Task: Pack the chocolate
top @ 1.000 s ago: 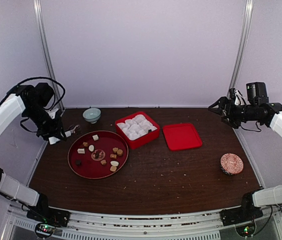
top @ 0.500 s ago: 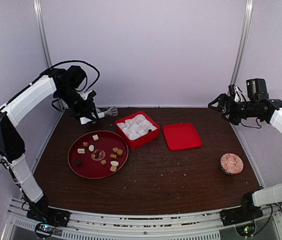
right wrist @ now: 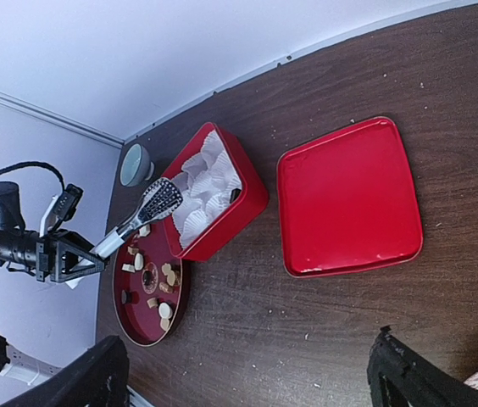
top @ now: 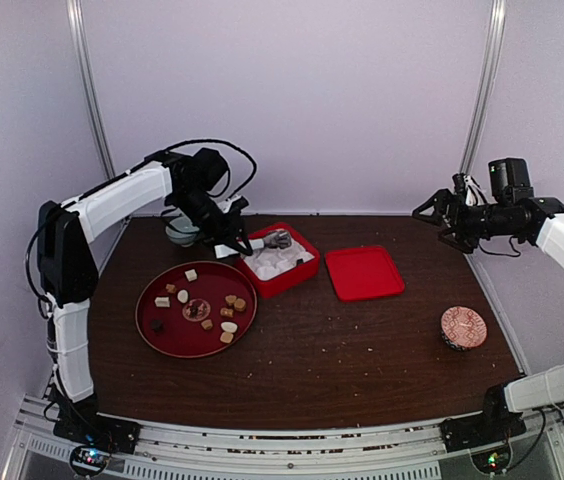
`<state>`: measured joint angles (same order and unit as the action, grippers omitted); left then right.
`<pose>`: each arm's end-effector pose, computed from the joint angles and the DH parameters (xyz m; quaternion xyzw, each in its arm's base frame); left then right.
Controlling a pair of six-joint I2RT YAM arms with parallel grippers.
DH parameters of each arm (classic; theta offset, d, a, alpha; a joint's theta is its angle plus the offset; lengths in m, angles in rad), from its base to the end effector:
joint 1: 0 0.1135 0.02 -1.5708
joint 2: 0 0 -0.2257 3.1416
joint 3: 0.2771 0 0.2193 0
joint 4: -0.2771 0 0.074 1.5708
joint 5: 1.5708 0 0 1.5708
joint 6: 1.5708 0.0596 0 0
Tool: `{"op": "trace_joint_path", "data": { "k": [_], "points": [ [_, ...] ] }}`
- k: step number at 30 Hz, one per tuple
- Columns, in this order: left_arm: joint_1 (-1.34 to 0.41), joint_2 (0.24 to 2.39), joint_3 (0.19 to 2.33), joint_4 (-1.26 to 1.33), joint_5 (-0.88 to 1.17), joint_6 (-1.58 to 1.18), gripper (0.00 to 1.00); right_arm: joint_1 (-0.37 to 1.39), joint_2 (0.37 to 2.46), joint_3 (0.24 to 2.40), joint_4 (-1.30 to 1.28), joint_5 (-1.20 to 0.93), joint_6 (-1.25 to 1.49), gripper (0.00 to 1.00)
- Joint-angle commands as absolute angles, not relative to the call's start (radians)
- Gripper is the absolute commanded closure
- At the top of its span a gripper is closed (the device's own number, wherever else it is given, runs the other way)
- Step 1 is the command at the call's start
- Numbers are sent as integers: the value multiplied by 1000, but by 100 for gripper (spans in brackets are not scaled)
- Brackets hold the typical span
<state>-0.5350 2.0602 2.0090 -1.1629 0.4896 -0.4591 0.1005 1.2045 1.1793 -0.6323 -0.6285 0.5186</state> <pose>0.3161 -0.2199 0.2432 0.0792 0.9525 -0.2917 0.0376 0.2435 0.0598 0.3042 0.0438 0.8633 0.3920 0.3149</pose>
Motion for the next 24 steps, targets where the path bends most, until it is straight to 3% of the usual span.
{"op": "trace_joint_path", "data": {
  "k": [1,24],
  "points": [
    [-539,2093,2063,-1102,551,-480,80,100,1202,1206,-612,-644,530,0],
    [-540,2140,2025,-1130,526,-496,77,100,1186,1164,-595,-657,529,0]
  ]
}}
